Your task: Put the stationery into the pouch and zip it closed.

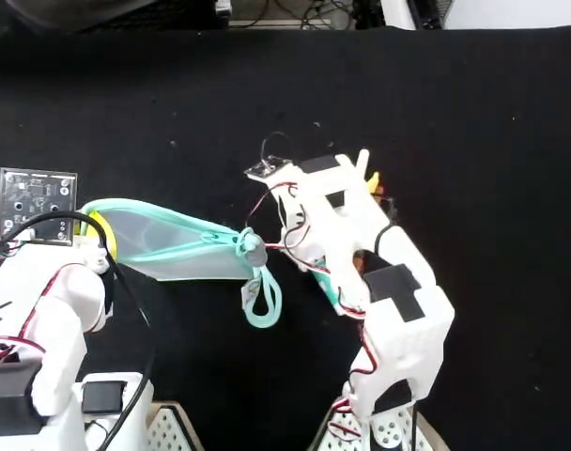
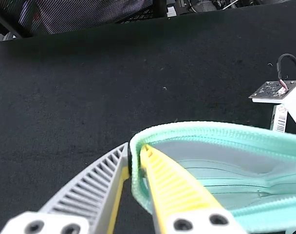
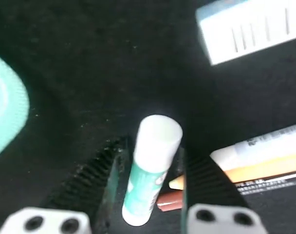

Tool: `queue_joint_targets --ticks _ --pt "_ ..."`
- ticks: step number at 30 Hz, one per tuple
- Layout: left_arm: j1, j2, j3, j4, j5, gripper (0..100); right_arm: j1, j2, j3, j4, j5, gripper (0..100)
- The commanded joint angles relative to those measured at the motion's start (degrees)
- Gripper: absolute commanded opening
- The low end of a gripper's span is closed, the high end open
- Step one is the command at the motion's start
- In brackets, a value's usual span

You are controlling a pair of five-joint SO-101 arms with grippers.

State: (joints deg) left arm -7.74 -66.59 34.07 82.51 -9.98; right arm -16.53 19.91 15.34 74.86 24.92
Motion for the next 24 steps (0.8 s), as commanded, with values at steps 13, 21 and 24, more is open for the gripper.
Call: queue_joint_targets --ticks 13,21,24 --pt "-0.75 1.14 7.96 0.79 -0.09 4 1.76 -19.21 5.05 1.41 0.62 1.3" --pt "-0.75 1.14 7.96 0.79 -0.09 4 1.58 -56.84 21.41 -6.15 0.35 1.2" --pt "-0.75 1.14 7.96 0.79 -0.09 4 1.58 -68.79 22.29 -6.15 0.35 1.2"
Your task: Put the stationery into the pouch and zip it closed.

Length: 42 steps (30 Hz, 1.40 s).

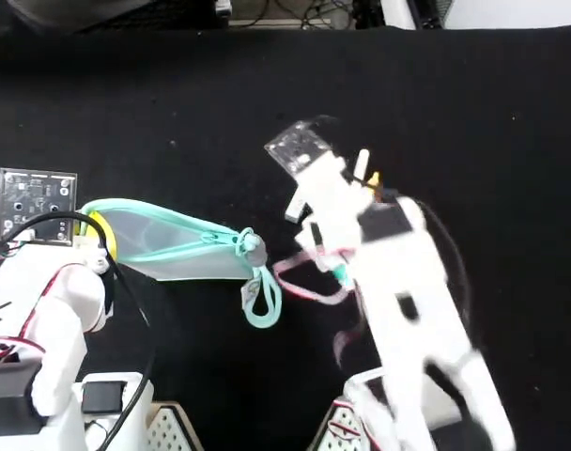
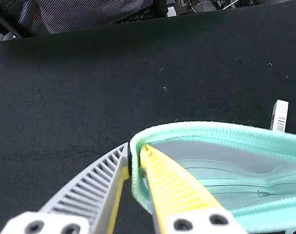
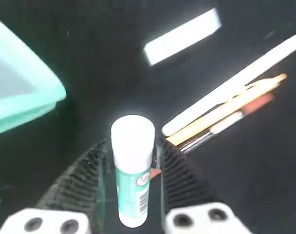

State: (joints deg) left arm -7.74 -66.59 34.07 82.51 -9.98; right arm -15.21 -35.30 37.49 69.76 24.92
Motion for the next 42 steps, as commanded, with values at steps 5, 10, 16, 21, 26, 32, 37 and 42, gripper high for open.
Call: queue_joint_targets --ticks 5,10,16,21,26,32,37,42 --pt "-0.75 1.14 7.96 0.79 -0.09 4 -2.37 -28.09 -2.33 -0.79 0.26 1.2" --pt "-0.75 1.14 8.04 0.88 -0.09 4 -12.75 -36.44 -8.84 -5.98 -5.98 1.4" --pt "-0.75 1.14 8.04 0.97 -0.09 4 -22.59 -37.93 -11.47 -27.96 -10.02 1.4" --pt "-0.75 1.14 8.04 0.88 -0.09 4 -34.02 -37.85 -11.47 -32.70 -10.02 1.4" --pt "-0.66 1.14 8.04 0.79 -0.09 4 -36.13 -33.10 -11.56 -32.79 -10.11 1.4" --pt "-0.66 1.23 8.04 0.79 -0.09 4 -39.21 -24.13 -11.47 -36.13 -10.02 1.4" --pt "-0.66 1.23 8.04 0.79 -0.09 4 -39.30 -21.93 -10.51 -36.75 -10.02 1.3" --pt "-0.66 1.23 7.96 0.79 -0.09 4 -39.30 -23.34 -6.20 -36.84 -10.02 1.3"
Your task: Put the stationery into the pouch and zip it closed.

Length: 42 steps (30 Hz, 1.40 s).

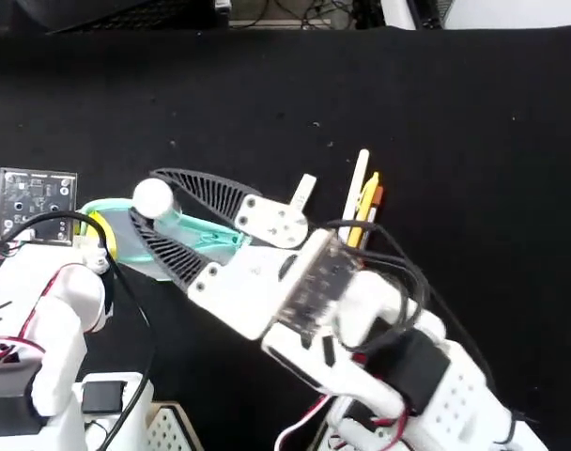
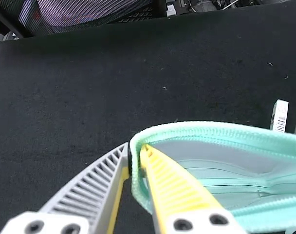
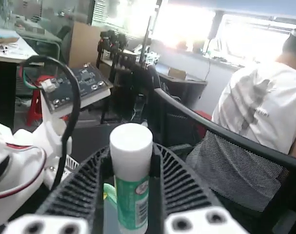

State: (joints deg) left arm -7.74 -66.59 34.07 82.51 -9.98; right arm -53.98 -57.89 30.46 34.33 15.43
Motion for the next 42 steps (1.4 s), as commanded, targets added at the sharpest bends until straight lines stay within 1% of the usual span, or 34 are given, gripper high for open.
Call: queue_joint_targets --ticks 1,13,19,21,25,26,28,33,35,38,40,42 --pt "-0.66 1.23 7.96 0.79 -0.09 4 -0.53 -1.10 1.71 -1.41 -0.53 1.3" --pt "-0.66 1.23 7.96 0.70 -0.09 4 -0.09 -4.70 14.46 -1.41 -0.18 1.3" --pt "-0.66 1.23 7.96 0.70 -0.09 4 4.92 -4.44 19.12 -0.97 -0.18 1.6" --pt "-0.66 1.23 7.96 0.70 -0.09 4 5.71 -4.44 19.30 -0.35 -0.18 5.7" --pt "-0.66 1.23 7.96 0.70 -0.09 4 4.92 -4.53 12.97 8.18 -0.97 25.7" --pt "-0.66 1.23 7.96 0.70 -0.09 4 4.84 -4.44 10.42 10.73 -2.02 27.6" --pt "-0.66 1.23 7.96 0.70 -0.09 4 4.84 -4.44 4.97 15.12 -3.25 26.2" --pt "-0.66 1.23 7.96 0.62 -0.09 4 5.27 -4.79 -10.24 22.95 -3.08 23.4" --pt "-0.66 1.23 7.96 0.62 -0.09 4 7.91 -4.88 -16.84 25.58 -3.08 23.4" --pt "-0.66 1.23 7.96 0.62 -0.09 4 15.91 -4.53 -21.93 27.69 -3.43 23.3" --pt "-0.66 1.23 7.96 0.62 -0.09 4 22.68 -4.35 -19.74 28.31 -3.52 23.3" --pt "-0.66 1.23 7.96 0.62 -0.09 4 29.98 -3.21 -13.58 28.04 -3.96 23.3"
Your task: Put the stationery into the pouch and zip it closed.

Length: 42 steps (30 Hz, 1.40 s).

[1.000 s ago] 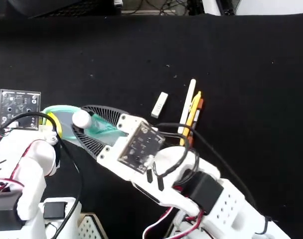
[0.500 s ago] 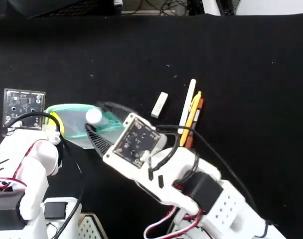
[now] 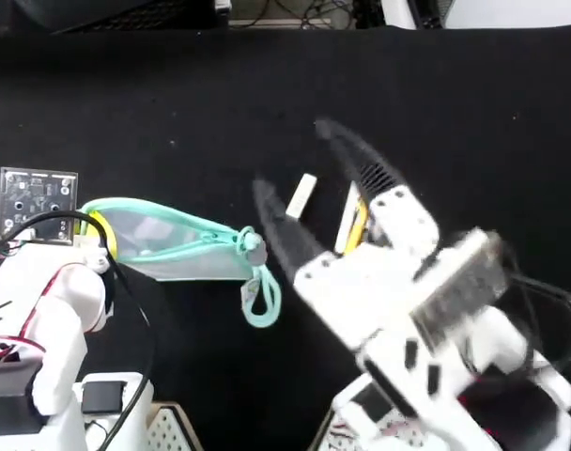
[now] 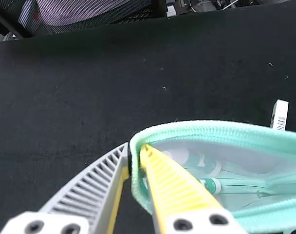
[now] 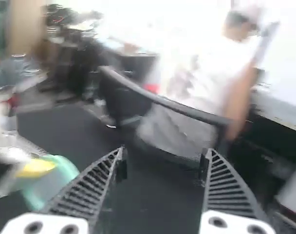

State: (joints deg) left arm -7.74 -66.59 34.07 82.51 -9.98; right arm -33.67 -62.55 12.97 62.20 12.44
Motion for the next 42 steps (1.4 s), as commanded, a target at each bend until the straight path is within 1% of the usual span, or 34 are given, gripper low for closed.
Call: queue_joint_targets --ticks 1,4,7,9,11,14,18,21,23,32,39,41,42 --pt "-0.66 1.23 7.96 0.62 -0.09 4 13.27 2.51 7.69 -0.09 -1.67 23.3" --pt "-0.66 1.23 7.96 0.62 -0.09 4 22.42 7.87 19.21 -3.96 -4.57 23.3" --pt "-0.66 1.23 7.96 0.62 -0.09 4 28.84 16.22 29.23 -14.07 -9.05 23.3" --pt "-0.66 1.23 7.96 0.62 -0.09 4 29.80 23.43 32.31 -20.13 -11.16 23.3" --pt "-0.66 1.23 8.04 0.62 -0.09 4 29.63 31.69 31.69 -22.95 -11.78 23.3" --pt "-0.66 1.23 8.04 0.62 -0.09 4 27.52 43.56 26.07 -23.56 -13.27 23.3" --pt "-0.66 1.23 8.92 0.62 -0.09 4 23.91 58.07 16.66 -23.56 -17.85 23.3" --pt "-0.66 1.23 9.54 -0.44 -0.09 4 21.98 66.42 10.24 -23.47 -22.33 23.3" --pt "-0.66 1.23 10.33 -1.41 -0.09 4 21.45 70.99 6.64 -23.47 -23.82 23.3" --pt "-0.66 1.23 10.59 -2.11 -0.09 4 20.75 84.35 -4.26 -22.86 -24.00 23.3" --pt "-0.66 1.23 10.68 -2.11 -0.09 4 20.31 93.67 -16.31 -16.35 -24.00 23.3" --pt "-0.66 1.23 10.68 -2.11 -0.09 4 20.57 96.31 -20.44 -12.40 -24.00 23.0" --pt "-0.66 1.23 10.68 -2.11 -0.09 4 20.57 97.45 -22.64 -9.49 -24.00 21.4"
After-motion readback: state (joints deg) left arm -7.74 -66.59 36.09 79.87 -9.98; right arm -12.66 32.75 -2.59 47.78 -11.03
